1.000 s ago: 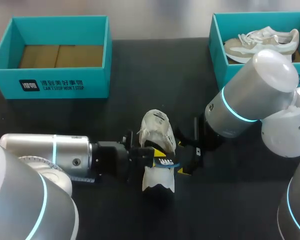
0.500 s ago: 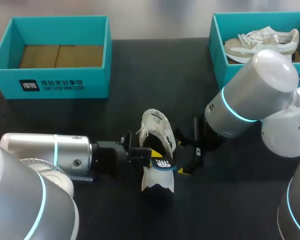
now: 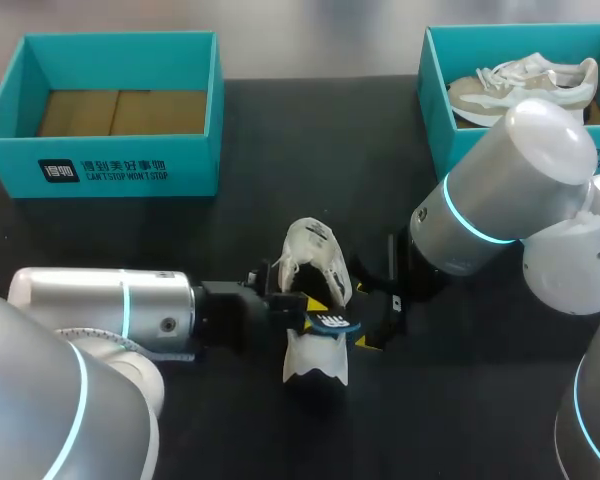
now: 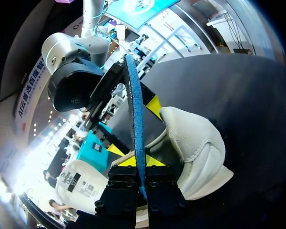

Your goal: Take the shoe out of the shoebox, open the shoe tongue, remove and reinsert the insole, then place the shoe into the shoebox

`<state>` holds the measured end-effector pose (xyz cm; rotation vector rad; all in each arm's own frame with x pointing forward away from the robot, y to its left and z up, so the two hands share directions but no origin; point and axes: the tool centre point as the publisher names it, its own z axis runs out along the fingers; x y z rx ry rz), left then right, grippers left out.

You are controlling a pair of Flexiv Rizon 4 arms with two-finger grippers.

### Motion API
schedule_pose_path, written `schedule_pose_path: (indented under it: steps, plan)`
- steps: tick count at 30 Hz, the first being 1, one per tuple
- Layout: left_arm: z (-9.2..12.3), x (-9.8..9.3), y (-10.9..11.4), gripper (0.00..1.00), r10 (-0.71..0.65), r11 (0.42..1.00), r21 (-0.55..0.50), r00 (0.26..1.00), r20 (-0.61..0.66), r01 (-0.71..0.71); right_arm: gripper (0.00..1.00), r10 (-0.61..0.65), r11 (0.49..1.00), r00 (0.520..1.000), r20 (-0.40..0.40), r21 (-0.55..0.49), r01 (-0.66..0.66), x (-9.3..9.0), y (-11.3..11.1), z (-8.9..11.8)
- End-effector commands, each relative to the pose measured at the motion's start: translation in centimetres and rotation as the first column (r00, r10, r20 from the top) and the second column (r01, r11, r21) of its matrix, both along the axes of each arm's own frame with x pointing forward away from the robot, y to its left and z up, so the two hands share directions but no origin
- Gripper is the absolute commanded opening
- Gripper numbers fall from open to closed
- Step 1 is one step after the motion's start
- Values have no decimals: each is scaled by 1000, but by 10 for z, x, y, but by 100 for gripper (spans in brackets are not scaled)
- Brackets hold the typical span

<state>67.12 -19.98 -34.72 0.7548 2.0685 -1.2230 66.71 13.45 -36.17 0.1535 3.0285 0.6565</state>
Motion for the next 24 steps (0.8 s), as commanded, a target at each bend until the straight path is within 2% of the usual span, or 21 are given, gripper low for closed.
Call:
schedule_pose_path:
  steps: [1,4,6,8,14,20,23,24]
  plan:
    - [5,-4,0,0,3,1000,-27,1000,-9,-3,100,-1,1000,1000,2,1,1,-1,0,-1]
    - [11,-8,0,0,-1,998,-55,1000,-24,-1,100,-1,1000,1000,2,1,1,-1,0,-1]
    - [14,-10,1,8,-2,998,-65,1000,-29,0,100,-1,1000,1000,2,1,1,-1,0,-1]
    - [18,-12,1,23,-6,997,-79,999,-42,3,100,-1,1000,1000,2,1,1,-1,0,-1]
    - [26,-17,1,34,-14,995,-95,998,-53,9,100,-1,1000,1000,2,1,1,-1,0,-1]
    - [28,-19,-1,29,-24,994,-104,998,-55,18,100,-1,1000,1000,2,1,1,-1,0,-1]
    - [29,-20,-5,17,-40,995,-97,998,-56,34,100,-1,1000,1000,2,1,1,-1,0,-1]
    - [28,-19,-7,3,-47,996,-81,998,-48,43,100,-1,1000,1000,2,1,1,-1,0,-1]
